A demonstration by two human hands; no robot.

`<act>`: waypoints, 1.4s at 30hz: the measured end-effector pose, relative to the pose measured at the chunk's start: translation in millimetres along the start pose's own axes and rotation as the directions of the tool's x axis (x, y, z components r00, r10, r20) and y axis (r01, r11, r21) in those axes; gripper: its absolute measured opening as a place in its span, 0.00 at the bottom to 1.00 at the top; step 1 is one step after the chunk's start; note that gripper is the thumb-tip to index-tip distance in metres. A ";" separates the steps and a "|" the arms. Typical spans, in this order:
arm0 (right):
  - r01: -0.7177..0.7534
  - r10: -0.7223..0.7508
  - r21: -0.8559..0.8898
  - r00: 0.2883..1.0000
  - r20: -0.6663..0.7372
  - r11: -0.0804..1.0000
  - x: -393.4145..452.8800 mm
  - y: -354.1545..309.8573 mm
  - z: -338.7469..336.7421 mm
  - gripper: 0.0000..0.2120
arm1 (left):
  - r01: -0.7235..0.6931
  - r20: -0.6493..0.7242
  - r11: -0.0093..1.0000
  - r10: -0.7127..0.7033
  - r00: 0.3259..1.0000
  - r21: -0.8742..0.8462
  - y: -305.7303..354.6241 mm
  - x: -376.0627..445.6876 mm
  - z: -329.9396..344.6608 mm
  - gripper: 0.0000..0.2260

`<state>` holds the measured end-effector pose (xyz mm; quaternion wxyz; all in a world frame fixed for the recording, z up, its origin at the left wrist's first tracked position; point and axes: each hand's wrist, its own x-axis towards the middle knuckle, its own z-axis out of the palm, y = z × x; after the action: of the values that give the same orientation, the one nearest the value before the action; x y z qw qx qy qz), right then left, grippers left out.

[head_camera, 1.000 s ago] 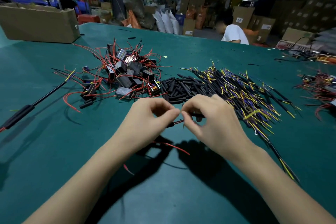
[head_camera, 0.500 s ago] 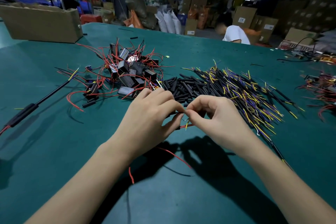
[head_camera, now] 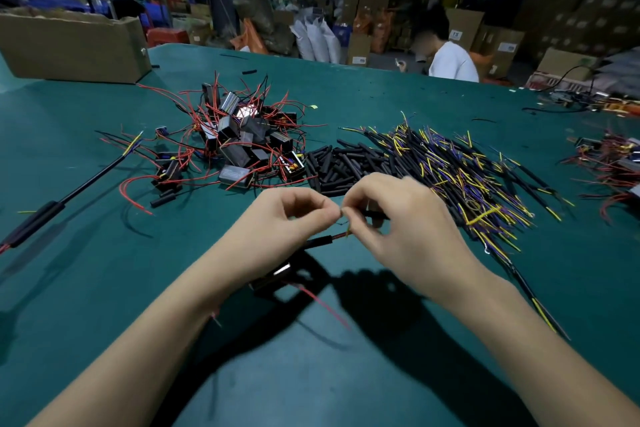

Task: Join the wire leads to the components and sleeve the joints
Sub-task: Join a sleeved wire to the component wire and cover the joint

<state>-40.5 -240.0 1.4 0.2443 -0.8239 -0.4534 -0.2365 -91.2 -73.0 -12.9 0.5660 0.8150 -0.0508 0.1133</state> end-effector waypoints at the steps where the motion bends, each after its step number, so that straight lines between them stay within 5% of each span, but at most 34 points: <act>1: -0.126 0.120 0.122 0.991 0.056 0.984 -0.3 1.1 -1.0 0.04 | -0.118 -0.046 0.982 0.126 0.991 0.145 -2.1 -0.8 2.4 0.03; 6: -0.471 0.390 0.401 0.881 0.269 0.786 3.5 2.8 -3.9 0.08 | -0.446 0.060 0.580 0.563 0.824 0.682 -9.0 -0.6 1.0 0.05; 9: -0.598 0.428 0.520 0.801 0.419 0.610 3.6 2.2 -5.8 0.09 | -0.527 0.156 0.374 0.685 0.711 0.763 -6.6 2.1 -3.2 0.03; 12: -0.654 0.437 0.561 0.756 0.487 0.507 3.1 3.9 -7.8 0.11 | -0.569 0.214 0.284 0.727 0.653 0.771 -5.1 2.9 -2.6 0.05; 18: -0.688 0.418 0.592 0.726 0.546 0.420 3.6 8.3 -9.5 0.12 | -0.558 0.185 0.273 0.755 0.629 0.784 -3.0 2.9 0.0 0.07; 25: -0.762 0.412 0.572 0.647 0.641 0.304 3.1 11.3 -9.0 0.11 | -0.571 0.239 0.334 0.669 0.704 0.750 -6.2 2.0 -2.1 0.04; 29: -0.792 0.400 0.554 0.608 0.686 0.255 2.9 12.5 -10.1 0.11 | -0.584 0.240 0.328 0.684 0.689 0.742 -4.5 2.1 0.6 0.04; 38: -0.664 0.406 0.569 0.748 0.526 0.486 2.7 10.5 -9.6 0.09 | -0.541 0.200 0.326 0.687 0.699 0.775 -4.3 0.4 2.5 0.06; 42: -0.552 0.432 0.479 0.833 0.345 0.682 1.9 6.3 -4.7 0.10 | -0.495 0.149 0.417 0.631 0.761 0.762 -6.9 0.2 4.5 0.05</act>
<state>-35.0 -244.6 5.0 0.4819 -0.8258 -0.2850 0.0677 -89.0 -74.7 -20.6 0.0959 0.8959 -0.2230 0.3720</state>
